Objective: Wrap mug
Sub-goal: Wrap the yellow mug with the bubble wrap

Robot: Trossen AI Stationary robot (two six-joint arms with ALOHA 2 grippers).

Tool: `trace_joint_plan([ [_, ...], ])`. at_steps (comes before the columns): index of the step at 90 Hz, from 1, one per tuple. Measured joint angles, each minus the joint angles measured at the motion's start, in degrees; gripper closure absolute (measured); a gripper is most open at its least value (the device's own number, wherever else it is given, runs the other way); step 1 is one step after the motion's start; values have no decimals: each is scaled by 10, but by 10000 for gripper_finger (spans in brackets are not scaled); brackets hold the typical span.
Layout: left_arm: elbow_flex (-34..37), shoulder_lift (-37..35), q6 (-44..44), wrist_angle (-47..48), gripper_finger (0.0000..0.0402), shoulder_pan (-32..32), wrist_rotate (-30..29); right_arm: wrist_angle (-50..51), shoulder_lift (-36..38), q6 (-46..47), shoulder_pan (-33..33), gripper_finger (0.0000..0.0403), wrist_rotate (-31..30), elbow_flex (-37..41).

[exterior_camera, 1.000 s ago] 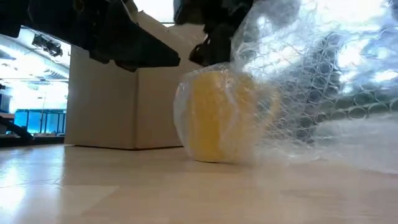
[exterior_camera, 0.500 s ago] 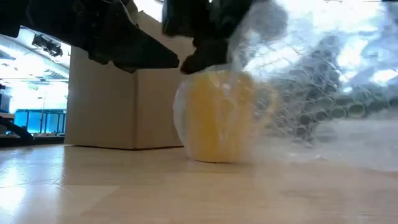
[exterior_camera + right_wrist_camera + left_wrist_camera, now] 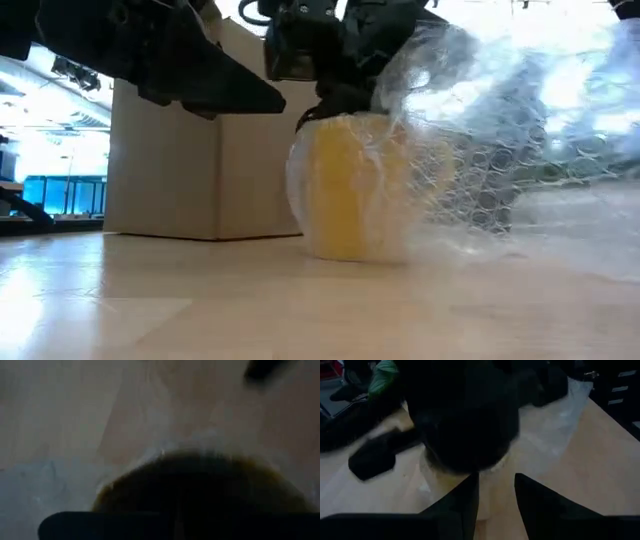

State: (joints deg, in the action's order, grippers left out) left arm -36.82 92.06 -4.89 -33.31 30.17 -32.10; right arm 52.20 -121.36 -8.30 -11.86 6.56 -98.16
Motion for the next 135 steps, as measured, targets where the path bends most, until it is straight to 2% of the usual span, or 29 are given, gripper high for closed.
trace_joint_plan([
  [21,0,-21,-17,54,292,0,0,38,67,39,2,403,1,0],
  [37,0,-29,-16,59,292,0,0,31,79,57,3,403,1,-1],
  [68,-1,-23,-44,45,292,0,14,17,-29,41,3,403,11,0],
  [82,0,-18,-46,47,292,0,14,18,-35,34,3,403,6,0],
  [115,0,-20,-44,54,292,-9,51,45,41,66,6,403,-6,-4],
  [135,0,-20,-48,71,292,-13,59,122,80,105,6,388,-48,-47],
])
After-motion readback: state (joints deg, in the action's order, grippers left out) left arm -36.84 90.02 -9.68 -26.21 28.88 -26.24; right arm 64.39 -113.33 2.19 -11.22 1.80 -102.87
